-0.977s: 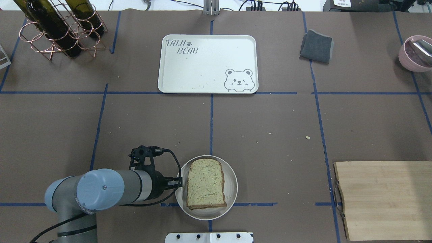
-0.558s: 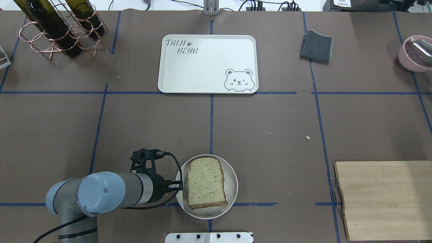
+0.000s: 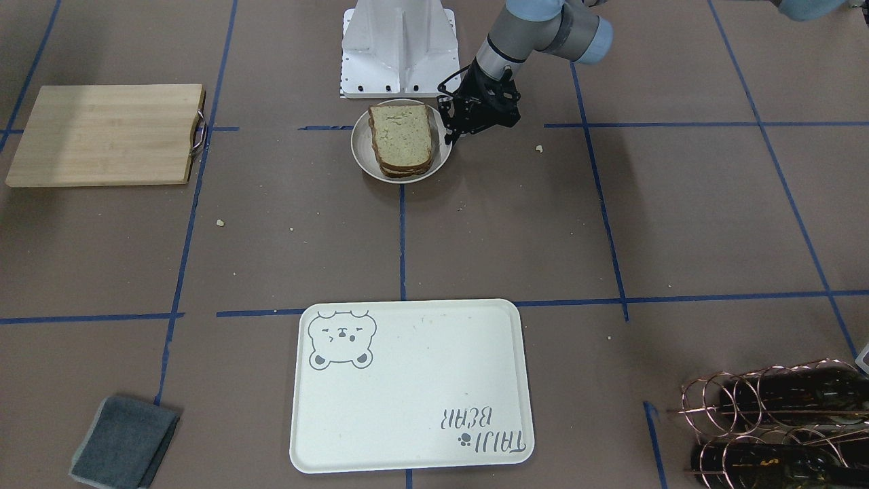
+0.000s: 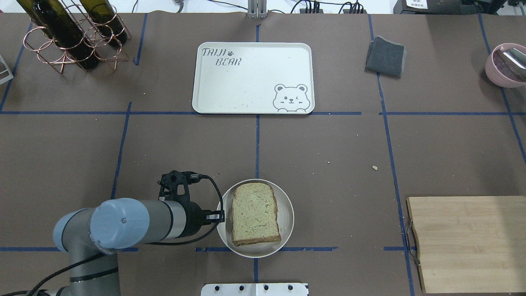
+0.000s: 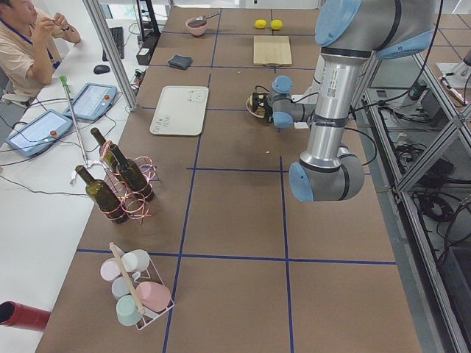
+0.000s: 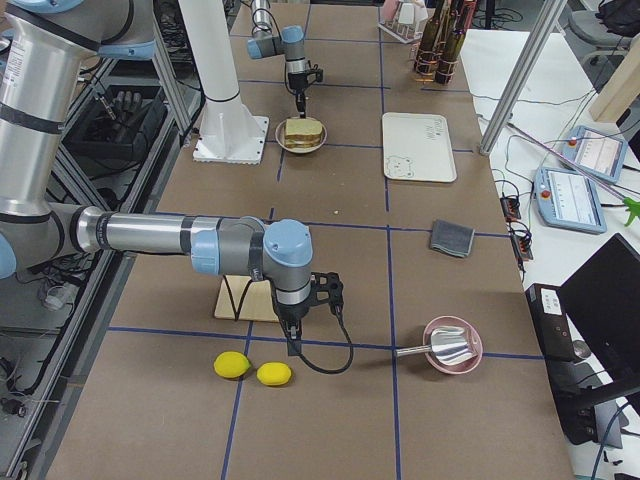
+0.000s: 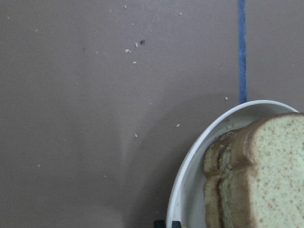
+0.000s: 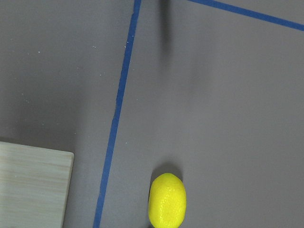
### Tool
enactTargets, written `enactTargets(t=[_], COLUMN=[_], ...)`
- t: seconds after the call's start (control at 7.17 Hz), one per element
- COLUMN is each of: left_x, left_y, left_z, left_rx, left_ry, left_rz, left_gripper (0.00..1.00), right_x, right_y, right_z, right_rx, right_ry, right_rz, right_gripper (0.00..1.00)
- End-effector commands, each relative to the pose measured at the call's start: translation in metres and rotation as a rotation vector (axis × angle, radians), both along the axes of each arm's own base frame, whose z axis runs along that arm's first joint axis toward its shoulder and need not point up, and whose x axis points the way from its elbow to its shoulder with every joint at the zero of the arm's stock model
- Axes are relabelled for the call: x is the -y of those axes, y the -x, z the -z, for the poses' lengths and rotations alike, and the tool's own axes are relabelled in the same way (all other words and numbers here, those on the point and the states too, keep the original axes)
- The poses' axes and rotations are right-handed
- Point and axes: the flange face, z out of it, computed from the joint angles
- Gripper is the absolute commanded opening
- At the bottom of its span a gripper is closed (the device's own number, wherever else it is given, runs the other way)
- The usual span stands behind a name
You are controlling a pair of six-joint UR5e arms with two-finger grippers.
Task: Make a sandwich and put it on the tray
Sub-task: 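Slide the plate with the left gripper onto the white bear tray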
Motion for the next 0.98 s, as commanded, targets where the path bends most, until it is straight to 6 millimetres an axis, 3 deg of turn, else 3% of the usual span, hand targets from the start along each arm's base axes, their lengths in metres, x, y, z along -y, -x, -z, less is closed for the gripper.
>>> enactTargets(t=[0.0, 0.28, 0.56, 0.7, 0.84], left_x=[0.103, 0.24, 0.349, 0.379, 0.39], left_y=[0.032, 0.019, 0.021, 0.014, 0.004], left_z=[0.019, 0.045, 0.059, 0.038, 0.023], left_rx=[0.022, 0.107, 0.193, 0.192, 0.201], left_ry=[-0.079, -0.165, -0.2, -0.215, -0.21], left_rz=[0.045, 0.117, 0.116, 0.134, 0.135], left_gripper=[0.0, 0.0, 0.0, 0.0, 0.0], right_x=[-0.001, -0.003, -0.004, -0.004, -0.003], right_y=[-0.001, -0.001, -0.001, -0.001, -0.001], right_z=[-0.005, -0.013, -0.014, -0.016, -0.016], right_rx=[0.0, -0.005, -0.005, -0.005, -0.005], right_ry=[0.009, 0.023, 0.026, 0.029, 0.03], right_rz=[-0.001, 0.002, 0.0, 0.0, -0.001], right_gripper=[1.0, 1.0, 1.0, 1.0, 1.0])
